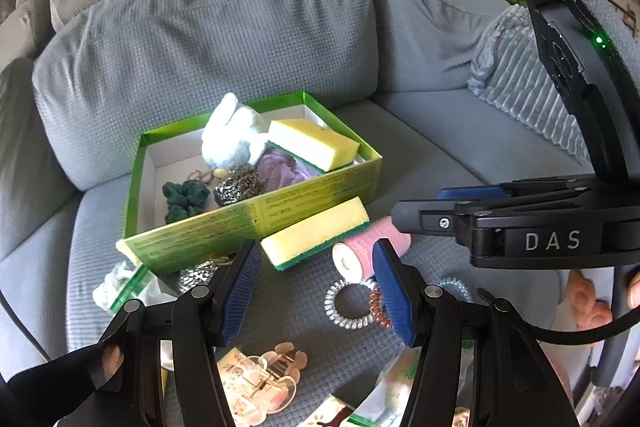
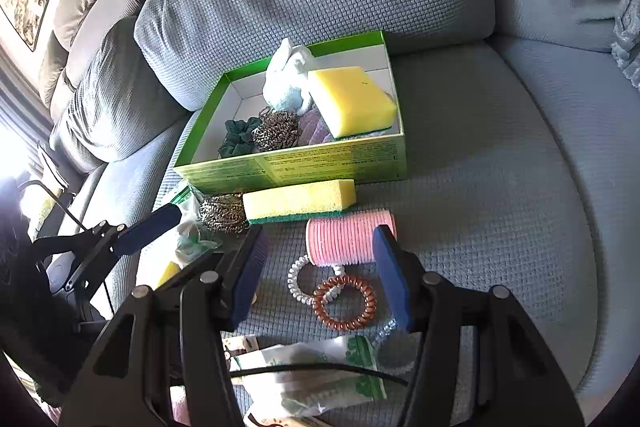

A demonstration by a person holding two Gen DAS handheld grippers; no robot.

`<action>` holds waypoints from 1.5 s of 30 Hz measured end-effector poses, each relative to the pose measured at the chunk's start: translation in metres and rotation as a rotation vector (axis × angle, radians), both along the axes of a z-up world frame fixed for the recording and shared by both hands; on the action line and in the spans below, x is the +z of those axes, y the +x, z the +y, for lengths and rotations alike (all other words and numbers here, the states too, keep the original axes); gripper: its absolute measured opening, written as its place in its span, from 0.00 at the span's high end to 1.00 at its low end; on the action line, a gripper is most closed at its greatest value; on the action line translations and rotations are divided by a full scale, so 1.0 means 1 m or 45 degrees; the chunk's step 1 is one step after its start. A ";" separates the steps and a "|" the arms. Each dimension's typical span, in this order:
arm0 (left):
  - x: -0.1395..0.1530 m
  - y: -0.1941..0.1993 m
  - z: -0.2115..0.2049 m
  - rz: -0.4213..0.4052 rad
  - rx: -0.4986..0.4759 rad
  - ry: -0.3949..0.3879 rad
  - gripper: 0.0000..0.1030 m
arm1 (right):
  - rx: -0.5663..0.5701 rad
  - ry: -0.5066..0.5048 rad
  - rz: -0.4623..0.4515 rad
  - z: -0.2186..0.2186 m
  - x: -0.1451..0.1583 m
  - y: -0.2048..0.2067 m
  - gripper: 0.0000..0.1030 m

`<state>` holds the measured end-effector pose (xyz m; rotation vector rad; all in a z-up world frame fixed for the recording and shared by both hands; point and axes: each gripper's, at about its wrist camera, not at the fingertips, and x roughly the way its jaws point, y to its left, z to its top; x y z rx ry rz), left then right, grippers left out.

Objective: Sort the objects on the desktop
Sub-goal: 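Lower the open right tool around the yellow-green scrub sponge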

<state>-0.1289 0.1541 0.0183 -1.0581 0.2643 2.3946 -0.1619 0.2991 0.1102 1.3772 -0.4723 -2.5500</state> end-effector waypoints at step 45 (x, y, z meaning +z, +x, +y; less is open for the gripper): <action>-0.046 -0.049 0.014 -0.129 -0.049 0.015 0.43 | 0.009 -0.186 -0.169 -0.002 -0.055 -0.073 0.46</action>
